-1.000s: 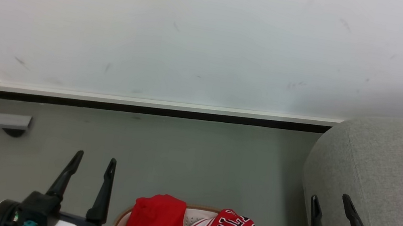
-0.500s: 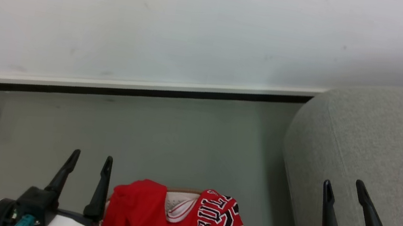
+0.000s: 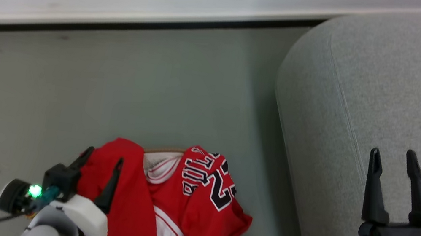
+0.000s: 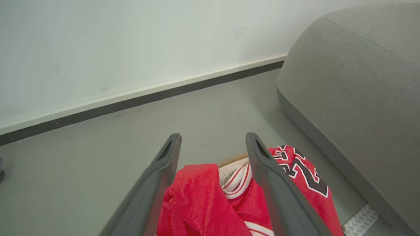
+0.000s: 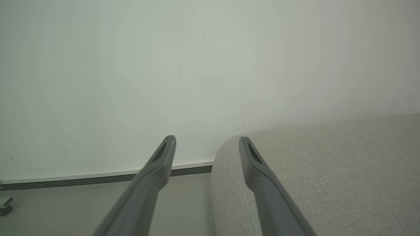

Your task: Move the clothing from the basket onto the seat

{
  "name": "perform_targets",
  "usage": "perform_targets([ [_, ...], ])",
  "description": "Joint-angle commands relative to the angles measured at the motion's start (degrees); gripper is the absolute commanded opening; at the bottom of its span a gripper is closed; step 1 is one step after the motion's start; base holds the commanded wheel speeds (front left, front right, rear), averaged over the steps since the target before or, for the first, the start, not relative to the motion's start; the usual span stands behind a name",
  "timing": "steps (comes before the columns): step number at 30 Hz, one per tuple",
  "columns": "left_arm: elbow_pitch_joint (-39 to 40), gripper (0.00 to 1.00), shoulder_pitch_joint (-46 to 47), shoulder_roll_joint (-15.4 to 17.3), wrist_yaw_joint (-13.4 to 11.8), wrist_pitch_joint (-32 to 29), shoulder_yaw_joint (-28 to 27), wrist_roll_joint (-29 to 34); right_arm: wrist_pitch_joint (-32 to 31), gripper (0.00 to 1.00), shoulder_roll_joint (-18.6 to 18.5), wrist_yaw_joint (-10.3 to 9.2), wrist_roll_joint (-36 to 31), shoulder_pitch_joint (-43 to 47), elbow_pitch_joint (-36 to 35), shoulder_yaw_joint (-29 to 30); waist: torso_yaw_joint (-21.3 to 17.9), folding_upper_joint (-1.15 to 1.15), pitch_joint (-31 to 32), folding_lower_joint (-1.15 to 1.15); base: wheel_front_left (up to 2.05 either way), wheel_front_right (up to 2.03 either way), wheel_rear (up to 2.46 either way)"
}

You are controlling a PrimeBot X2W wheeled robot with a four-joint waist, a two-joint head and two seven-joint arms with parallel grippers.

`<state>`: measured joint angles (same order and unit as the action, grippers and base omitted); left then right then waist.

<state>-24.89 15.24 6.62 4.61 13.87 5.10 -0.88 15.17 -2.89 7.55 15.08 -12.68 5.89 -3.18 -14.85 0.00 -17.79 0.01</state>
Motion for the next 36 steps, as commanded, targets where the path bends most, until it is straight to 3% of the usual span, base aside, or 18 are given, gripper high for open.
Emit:
perform_targets([
  [1,-2.7,1.00,2.6,1.2,0.5,-1.0,0.9,1.0,0.0,1.00,0.0,-0.12,1.0,-1.7,-0.5,0.4,-2.2,0.00,-4.7,-0.01,0.00,0.00,0.00],
  [16,-27.9,1.00,16.4,5.6,2.4,-11.7,8.1,4.1,0.0,1.00,0.0,-0.12,6.5,-8.0,-3.0,1.7,-7.7,0.00,-17.2,-0.01,0.00,0.00,0.00],
  [32,-39.4,1.00,27.1,8.2,2.8,-13.9,17.4,10.2,0.0,1.00,0.0,-0.12,11.4,-10.9,-3.7,-0.8,-12.2,0.00,-27.1,-0.01,0.00,0.00,0.00],
  [36,-42.2,1.00,30.6,8.3,2.5,-17.6,21.5,13.8,0.0,1.00,0.0,-0.12,12.2,-11.5,-3.6,-1.3,-12.5,0.00,-29.4,-0.01,0.00,0.00,0.00],
])
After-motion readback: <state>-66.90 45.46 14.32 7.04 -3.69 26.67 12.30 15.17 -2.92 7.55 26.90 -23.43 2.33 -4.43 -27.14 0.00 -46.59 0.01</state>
